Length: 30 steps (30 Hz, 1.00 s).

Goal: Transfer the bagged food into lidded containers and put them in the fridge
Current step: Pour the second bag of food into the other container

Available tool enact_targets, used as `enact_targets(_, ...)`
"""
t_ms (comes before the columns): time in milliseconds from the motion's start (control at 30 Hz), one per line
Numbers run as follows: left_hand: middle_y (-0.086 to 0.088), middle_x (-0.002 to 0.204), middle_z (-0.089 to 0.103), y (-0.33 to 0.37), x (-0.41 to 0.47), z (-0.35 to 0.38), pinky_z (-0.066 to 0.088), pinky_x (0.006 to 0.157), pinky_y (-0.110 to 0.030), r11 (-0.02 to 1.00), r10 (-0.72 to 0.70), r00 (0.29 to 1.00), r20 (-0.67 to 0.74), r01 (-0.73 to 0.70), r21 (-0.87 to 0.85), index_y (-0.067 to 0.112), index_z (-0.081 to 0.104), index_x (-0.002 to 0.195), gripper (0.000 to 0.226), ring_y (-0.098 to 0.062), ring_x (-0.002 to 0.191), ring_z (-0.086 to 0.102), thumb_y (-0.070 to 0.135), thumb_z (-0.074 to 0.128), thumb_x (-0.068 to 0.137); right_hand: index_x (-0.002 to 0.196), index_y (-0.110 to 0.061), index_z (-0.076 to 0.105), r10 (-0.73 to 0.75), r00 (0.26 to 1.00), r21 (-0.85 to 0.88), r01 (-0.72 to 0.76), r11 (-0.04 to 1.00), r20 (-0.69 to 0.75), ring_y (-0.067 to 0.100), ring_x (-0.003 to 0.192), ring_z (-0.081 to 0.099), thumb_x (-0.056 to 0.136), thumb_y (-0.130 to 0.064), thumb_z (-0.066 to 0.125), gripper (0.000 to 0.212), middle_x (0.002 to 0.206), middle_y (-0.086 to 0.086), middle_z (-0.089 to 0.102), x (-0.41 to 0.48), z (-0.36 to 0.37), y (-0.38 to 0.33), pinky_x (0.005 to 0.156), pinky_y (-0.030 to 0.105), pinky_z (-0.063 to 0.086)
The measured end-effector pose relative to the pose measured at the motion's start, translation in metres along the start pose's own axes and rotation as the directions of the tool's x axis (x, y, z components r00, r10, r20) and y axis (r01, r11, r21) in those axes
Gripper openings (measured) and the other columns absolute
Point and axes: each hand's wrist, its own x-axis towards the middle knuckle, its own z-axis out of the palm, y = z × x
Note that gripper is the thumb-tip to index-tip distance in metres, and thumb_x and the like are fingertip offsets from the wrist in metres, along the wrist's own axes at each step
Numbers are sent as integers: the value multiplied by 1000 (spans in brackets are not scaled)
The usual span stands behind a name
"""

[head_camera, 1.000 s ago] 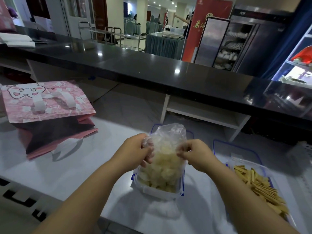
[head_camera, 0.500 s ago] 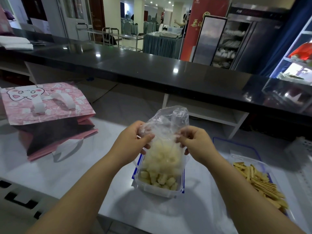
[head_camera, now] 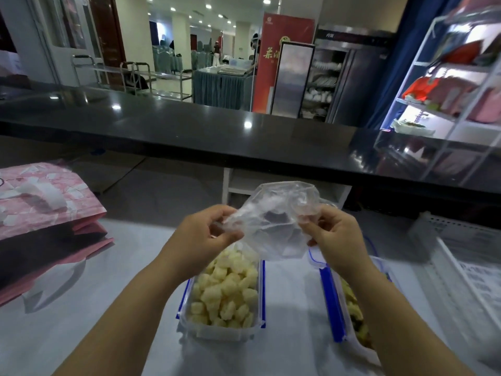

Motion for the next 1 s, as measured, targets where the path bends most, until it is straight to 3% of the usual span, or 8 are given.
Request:
enact_targets(300,15,91,67,39,43,95,56,78,-27,985,-9,968,250,-34,167,35,62,100,17,-1,83,63,37,67,84,78,-26,67,33,983,-475,-116,873,-179,2,65,53,84,-18,70,11,72,-11,59,-19,-137,26,59,16,38)
enact_targets(433,18,90,63,67,70,149,53,75,-22,963,46,951,306,-123,238,31,63,104,21,1,84,60,39,64,85,86,-15,73,-90,923,-576,-155,802,-373,12,68,56,84,-14,70,3,74,-15,58,-23,-211,32,66,19,42)
enact_targets(567,17,88,60,101,92,207,53,75,-25,945,81,933,351,-184,270,29,63,107,23,-1,83,59,39,63,86,88,-7,73,-307,791,-676,-175,716,-530,17,69,54,86,-13,68,8,74,-5,58,-28,-279,47,66,20,35)
enact_targets(767,14,86,59,137,115,286,53,74,-28,879,107,921,375,-264,397,28,63,103,20,-7,82,60,41,59,88,86,1,70,-608,644,-844,-114,524,-465,32,69,62,85,0,65,5,79,18,67,-31,-355,94,66,32,47)
enact_targets(833,13,87,60,141,118,308,50,68,-25,862,102,918,384,-274,425,27,63,102,21,-7,80,58,42,58,88,88,1,71,-563,698,-851,-130,509,-443,36,74,63,80,6,67,10,83,19,68,-31,-371,117,68,37,51)
enact_targets(900,14,87,58,145,119,328,42,61,-18,858,86,914,396,-270,436,28,61,102,20,-5,77,56,42,58,89,91,1,71,-419,824,-860,-149,488,-381,39,77,64,72,13,68,22,87,20,68,-30,-384,142,68,39,53)
enact_targets(967,15,90,58,148,118,345,41,60,-15,857,63,914,402,-255,447,29,60,105,21,-4,78,55,43,56,90,108,-4,68,-84,950,-848,-226,480,-301,39,96,61,78,3,67,31,107,15,66,-29,-392,161,78,41,51)
enact_targets(1000,15,92,59,149,117,352,43,63,-15,857,52,913,404,-249,452,29,60,107,23,-4,80,56,43,56,90,121,-9,61,134,957,-847,-289,447,-256,34,109,57,85,-10,65,36,121,11,60,-30,-395,167,86,40,49)
